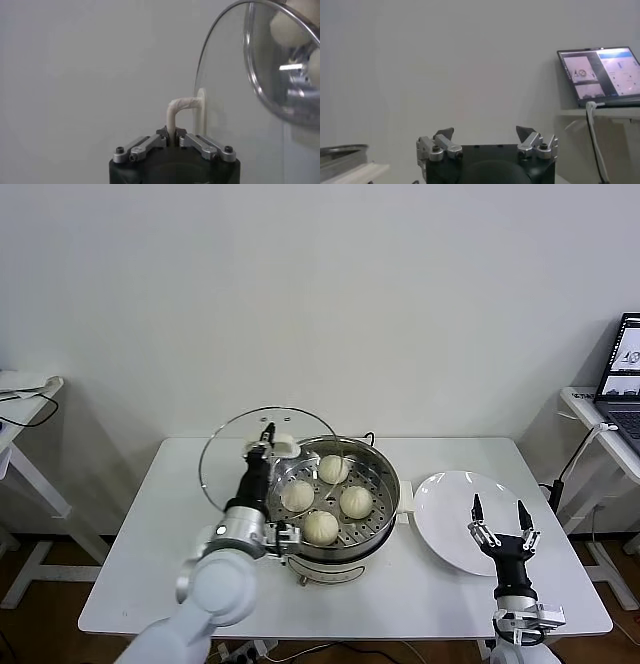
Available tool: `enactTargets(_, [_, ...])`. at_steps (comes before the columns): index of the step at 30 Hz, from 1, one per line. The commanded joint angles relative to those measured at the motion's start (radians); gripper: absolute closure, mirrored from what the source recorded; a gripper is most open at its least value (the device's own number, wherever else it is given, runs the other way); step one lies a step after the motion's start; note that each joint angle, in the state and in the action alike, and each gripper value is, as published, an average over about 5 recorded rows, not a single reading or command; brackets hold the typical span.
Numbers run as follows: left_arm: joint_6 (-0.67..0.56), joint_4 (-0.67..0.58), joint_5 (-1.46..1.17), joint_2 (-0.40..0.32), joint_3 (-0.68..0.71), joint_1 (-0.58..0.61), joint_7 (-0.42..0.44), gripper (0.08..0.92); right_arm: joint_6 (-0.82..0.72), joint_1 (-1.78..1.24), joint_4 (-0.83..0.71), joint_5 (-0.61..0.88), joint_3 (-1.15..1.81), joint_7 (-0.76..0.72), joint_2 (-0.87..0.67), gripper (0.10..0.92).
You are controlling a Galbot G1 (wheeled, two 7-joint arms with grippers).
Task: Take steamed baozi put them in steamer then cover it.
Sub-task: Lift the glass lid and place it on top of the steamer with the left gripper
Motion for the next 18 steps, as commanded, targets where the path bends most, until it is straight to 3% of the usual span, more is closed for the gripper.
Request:
enactTargets(1, [0.067,0.106,0.096,-0.126,0.153,-0.084,0.027,0.812,0.0,0.0,-0.004,-0.006,0.001,0.001,0.006,0.203])
enactTargets(18, [0.064,0.187,0.175,-0.229,0.158,-0.059,0.031,0.812,0.003,0.007,-0.028,-0.03,-0.005,0.001,0.017,0.203])
